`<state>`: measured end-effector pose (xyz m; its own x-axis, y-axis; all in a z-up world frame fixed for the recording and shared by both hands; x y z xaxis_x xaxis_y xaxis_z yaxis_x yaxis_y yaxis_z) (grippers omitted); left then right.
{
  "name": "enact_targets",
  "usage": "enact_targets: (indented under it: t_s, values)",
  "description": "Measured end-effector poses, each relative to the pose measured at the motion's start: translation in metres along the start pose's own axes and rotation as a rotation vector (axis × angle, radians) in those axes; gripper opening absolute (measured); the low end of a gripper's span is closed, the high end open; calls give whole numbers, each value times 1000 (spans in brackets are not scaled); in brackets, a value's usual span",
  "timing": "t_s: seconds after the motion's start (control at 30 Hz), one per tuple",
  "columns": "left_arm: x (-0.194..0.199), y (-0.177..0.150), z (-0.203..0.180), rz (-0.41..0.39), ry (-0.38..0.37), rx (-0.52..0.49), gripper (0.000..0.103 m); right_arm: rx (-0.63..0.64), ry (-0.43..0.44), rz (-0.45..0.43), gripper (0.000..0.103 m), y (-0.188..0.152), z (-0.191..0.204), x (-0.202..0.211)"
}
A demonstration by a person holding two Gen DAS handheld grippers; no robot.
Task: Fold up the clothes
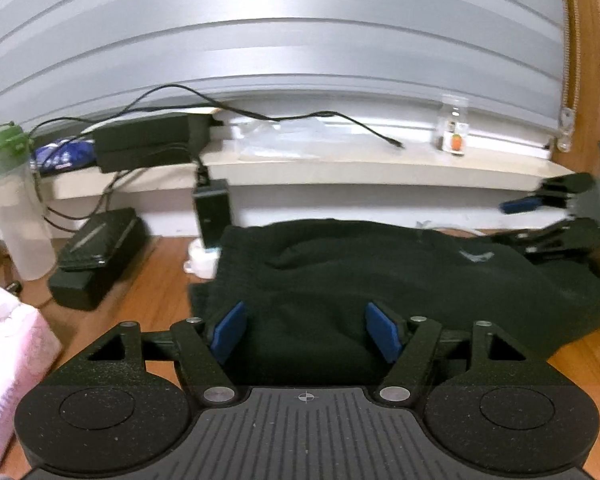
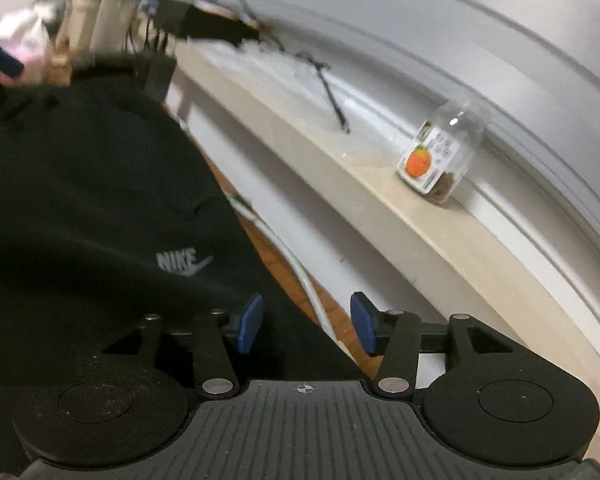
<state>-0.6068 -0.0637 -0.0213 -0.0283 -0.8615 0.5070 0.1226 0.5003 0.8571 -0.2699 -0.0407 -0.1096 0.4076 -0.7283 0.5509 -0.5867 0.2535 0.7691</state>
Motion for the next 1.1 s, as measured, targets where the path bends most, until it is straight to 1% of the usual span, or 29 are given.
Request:
enact_targets:
  t_s: [0.07,0.13,0.17,0.2,0.3,0.37,0.4,0.43,0.47,0.5,0.53,0.57,0.7,0.77,0.8,0.83,0.9,0.93,0.97,1.0,1.03,1.1]
  values:
    - [2,-5,11,3,11,45,73,-43,22,-22,52,0,-1,13]
    - [0,-15,23,22,7,96,73,-77,63,-37,59,0,2,20]
    - [-2,-21,27,37,8,112,73,-85,84,-38,67,-2,5,22]
    - [-4,-26,30,50,11,127,73,-93,105,-39,68,-4,8,23]
    - [-10,-35,35,70,-7,164,74,-107,137,-27,68,-13,14,19]
    - [-12,-33,34,66,-25,170,72,-160,171,-23,68,-20,12,14]
    - [-14,-32,34,65,-36,173,69,-185,188,-19,68,-23,10,10]
    - [-15,-32,34,64,-45,177,61,-207,202,-19,68,-26,9,8]
    - [-17,-31,34,63,-53,179,50,-221,208,-24,68,-27,8,8]
    - [-16,-32,34,60,-55,173,40,-225,208,-26,68,-28,8,8]
    - [-14,-32,34,51,-58,173,21,-220,205,-28,68,-28,9,9]
    - [-9,-31,35,37,-55,179,11,-215,202,-30,68,-28,10,9]
    - [41,-29,37,-52,-34,186,7,-214,205,-40,68,-28,11,11]
    - [53,-38,44,-27,-38,209,7,-217,214,-44,68,-28,11,12]
    - [53,-45,46,-1,-36,203,8,-215,222,-43,69,-28,12,13]
    - [51,-51,47,24,-25,197,11,-212,223,-42,69,-28,13,13]
    - [48,-55,50,40,3,202,20,-207,218,-41,70,-28,13,13]
    - [48,-52,51,30,25,203,38,-208,217,-41,70,-28,13,13]
    - [49,-49,52,19,48,205,61,-210,213,-42,70,-28,12,13]
    - [51,-43,52,-3,69,202,70,-211,209,-45,71,-28,12,14]
    - [52,-37,50,-24,71,195,78,-214,205,-48,71,-28,12,15]
    - [51,-24,41,-50,67,178,80,-224,200,-57,72,-28,10,20]
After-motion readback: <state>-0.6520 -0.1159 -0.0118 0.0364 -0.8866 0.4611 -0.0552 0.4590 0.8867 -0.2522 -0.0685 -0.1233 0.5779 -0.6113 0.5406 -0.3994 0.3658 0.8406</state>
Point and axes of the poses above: each gripper's, at about its wrist camera, not at the fingertips, and x roughly against the way its jaws point, z to its left, y to its top, the point moved 4 cm from there along -x, roughly the way its jaws point, and after that the axes turned 8 degrees about y, right-handed, at the moved point
